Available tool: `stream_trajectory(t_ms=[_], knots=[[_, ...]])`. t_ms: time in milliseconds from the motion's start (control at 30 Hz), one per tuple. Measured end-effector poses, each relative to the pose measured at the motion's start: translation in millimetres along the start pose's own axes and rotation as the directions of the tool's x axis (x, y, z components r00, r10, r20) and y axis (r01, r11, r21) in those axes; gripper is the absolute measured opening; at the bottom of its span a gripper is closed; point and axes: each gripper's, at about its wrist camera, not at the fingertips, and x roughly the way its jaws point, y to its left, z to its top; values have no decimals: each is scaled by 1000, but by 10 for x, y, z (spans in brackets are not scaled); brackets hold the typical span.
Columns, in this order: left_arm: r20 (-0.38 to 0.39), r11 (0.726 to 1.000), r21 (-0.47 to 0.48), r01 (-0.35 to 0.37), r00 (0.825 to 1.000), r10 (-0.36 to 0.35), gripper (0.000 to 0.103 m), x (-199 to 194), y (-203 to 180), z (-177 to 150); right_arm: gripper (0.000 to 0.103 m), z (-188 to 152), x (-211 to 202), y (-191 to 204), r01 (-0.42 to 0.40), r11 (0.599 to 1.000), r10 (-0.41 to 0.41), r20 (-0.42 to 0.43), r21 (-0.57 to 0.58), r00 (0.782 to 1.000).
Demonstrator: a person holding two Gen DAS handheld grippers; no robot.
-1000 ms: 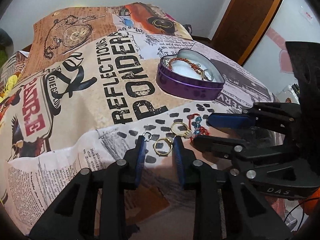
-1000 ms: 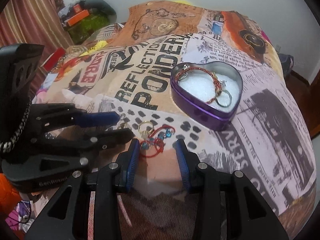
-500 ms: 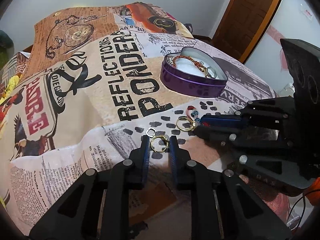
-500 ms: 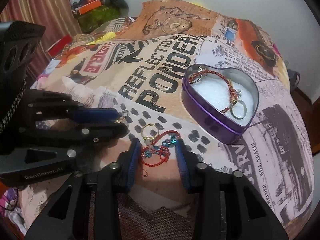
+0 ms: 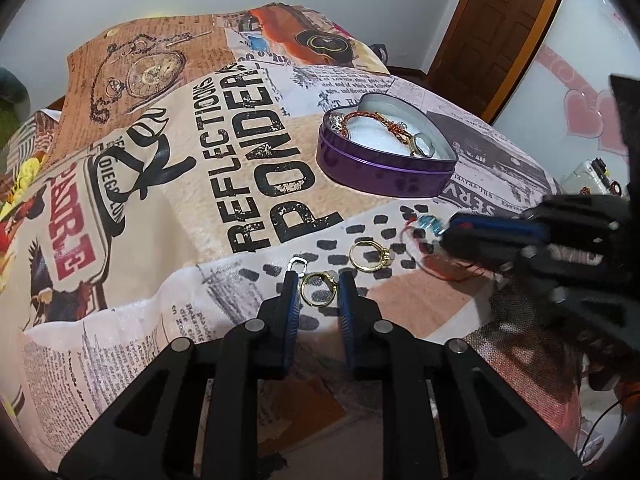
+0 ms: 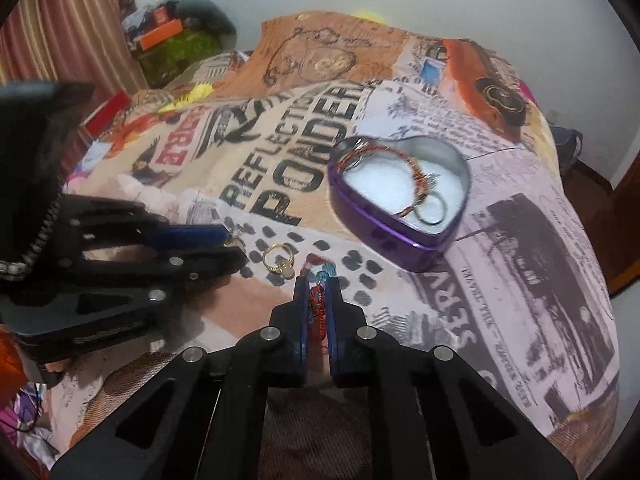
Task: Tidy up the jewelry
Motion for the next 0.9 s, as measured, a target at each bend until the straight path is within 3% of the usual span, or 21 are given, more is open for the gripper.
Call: stream_trajectory(t_ms=[133, 233, 600, 900], knots=[[5, 1000, 12, -18, 1000, 18, 17, -29, -49, -12, 7, 42, -146, -8, 2, 1000, -3, 37, 10, 999], [10, 1000, 17, -6, 1000, 6, 5, -91, -103, -25, 7, 75, -240, -12, 5, 1000, -6, 60, 19, 998], [55, 999, 35, -25, 998, 23, 2, -336, -232, -15, 7, 108, -482, -87, 15, 999, -22, 123, 52, 992], [148, 999, 33, -28, 989, 23, 2, -609, -270, 189, 7, 162, -626, -164, 30, 997, -43, 169, 77, 985]])
